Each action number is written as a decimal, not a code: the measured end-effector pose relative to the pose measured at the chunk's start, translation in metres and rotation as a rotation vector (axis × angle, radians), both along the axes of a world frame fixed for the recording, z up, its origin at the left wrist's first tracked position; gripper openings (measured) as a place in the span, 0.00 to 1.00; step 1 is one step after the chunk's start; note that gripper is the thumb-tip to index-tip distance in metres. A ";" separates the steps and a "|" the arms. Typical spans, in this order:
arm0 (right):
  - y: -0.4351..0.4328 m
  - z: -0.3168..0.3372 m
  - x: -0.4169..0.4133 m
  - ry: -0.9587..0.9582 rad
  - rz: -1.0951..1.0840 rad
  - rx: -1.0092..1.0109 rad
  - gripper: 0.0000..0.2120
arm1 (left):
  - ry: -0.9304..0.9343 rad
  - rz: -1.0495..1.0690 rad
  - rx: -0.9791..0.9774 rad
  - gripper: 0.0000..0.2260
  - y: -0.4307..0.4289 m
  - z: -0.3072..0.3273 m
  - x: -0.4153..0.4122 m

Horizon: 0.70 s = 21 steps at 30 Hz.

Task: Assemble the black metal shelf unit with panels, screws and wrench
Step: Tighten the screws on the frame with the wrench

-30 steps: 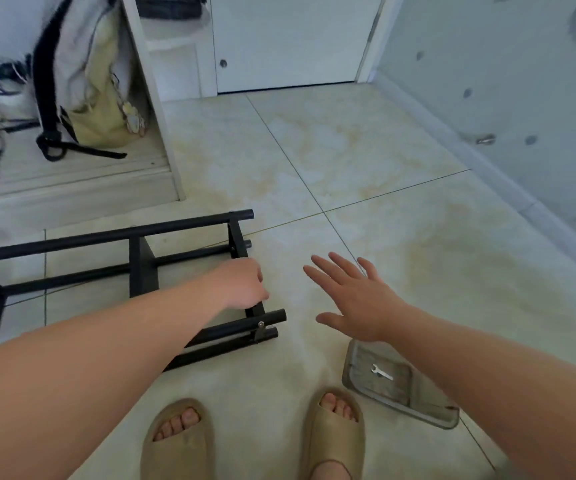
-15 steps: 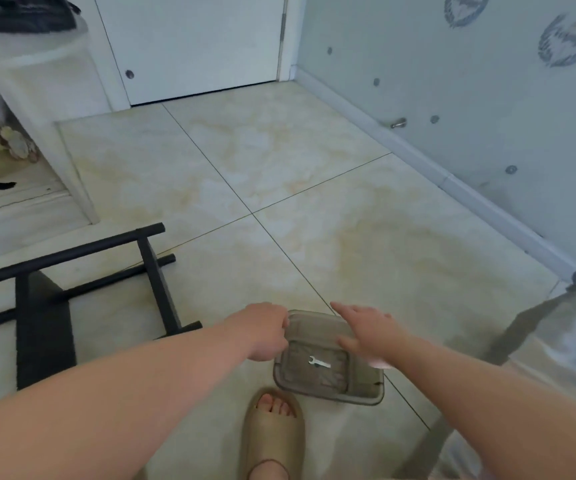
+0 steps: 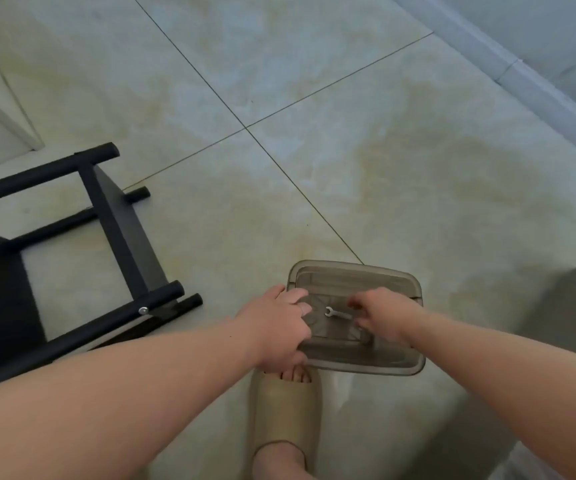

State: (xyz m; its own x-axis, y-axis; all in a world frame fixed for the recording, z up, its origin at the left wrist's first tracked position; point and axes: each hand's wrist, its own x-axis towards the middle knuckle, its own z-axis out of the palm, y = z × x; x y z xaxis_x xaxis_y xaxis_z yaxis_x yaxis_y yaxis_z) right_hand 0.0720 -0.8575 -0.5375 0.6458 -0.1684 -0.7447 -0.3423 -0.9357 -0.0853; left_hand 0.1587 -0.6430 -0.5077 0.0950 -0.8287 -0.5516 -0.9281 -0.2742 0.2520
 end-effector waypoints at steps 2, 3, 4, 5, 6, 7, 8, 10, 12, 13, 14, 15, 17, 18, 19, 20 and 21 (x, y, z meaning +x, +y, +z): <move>0.005 -0.015 0.001 -0.019 0.041 -0.020 0.18 | 0.036 0.008 -0.033 0.20 0.004 -0.004 0.001; 0.007 -0.022 0.001 -0.038 0.048 -0.024 0.18 | 0.045 0.021 -0.052 0.20 0.006 -0.005 0.003; 0.010 -0.028 0.001 -0.052 0.056 -0.029 0.18 | 0.050 0.033 -0.068 0.20 0.006 -0.006 0.005; 0.013 -0.034 0.000 -0.059 0.071 -0.030 0.18 | 0.050 0.037 -0.080 0.20 0.007 -0.007 0.006; 0.016 -0.039 -0.001 -0.055 0.089 -0.030 0.18 | 0.049 0.034 -0.089 0.20 0.007 -0.007 0.007; 0.019 -0.045 -0.003 -0.057 0.107 -0.030 0.18 | 0.049 0.030 -0.095 0.20 0.007 -0.008 0.007; 0.021 -0.049 -0.005 -0.067 0.117 -0.034 0.18 | 0.050 0.027 -0.098 0.20 0.008 -0.008 0.007; 0.023 -0.054 -0.006 -0.112 0.118 -0.047 0.16 | 0.051 0.025 -0.099 0.20 0.008 -0.008 0.007; 0.026 -0.055 -0.003 -0.159 0.132 -0.066 0.15 | 0.054 0.023 -0.102 0.20 0.008 -0.008 0.008; 0.027 -0.056 0.000 -0.175 0.131 -0.072 0.15 | 0.053 0.020 -0.104 0.20 0.008 -0.008 0.008; 0.028 -0.056 0.002 -0.186 0.126 -0.071 0.14 | 0.051 0.020 -0.104 0.20 0.008 -0.008 0.008; 0.029 -0.057 0.003 -0.190 0.130 -0.073 0.13 | 0.049 0.020 -0.102 0.19 0.008 -0.009 0.008; 0.031 -0.058 0.006 -0.168 0.175 -0.112 0.11 | 0.047 0.017 -0.093 0.19 0.007 -0.010 0.008; 0.031 -0.057 0.008 -0.153 0.189 -0.129 0.11 | 0.047 0.016 -0.087 0.19 0.007 -0.010 0.008; 0.031 -0.057 0.009 -0.141 0.191 -0.136 0.11 | 0.045 0.014 -0.083 0.19 0.007 -0.010 0.008; 0.032 -0.057 0.011 -0.128 0.187 -0.138 0.11 | 0.041 0.011 -0.079 0.20 0.006 -0.011 0.008; 0.033 -0.056 0.013 -0.114 0.186 -0.140 0.12 | 0.038 0.009 -0.075 0.20 0.006 -0.011 0.007</move>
State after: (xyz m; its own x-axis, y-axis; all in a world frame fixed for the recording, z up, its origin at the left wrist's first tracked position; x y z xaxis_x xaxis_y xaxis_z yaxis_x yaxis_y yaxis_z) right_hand 0.0846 -0.8250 -0.5933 0.7535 -0.1355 -0.6433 -0.1591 -0.9870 0.0215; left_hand 0.1661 -0.6366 -0.5184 0.0833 -0.8670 -0.4913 -0.9151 -0.2618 0.3068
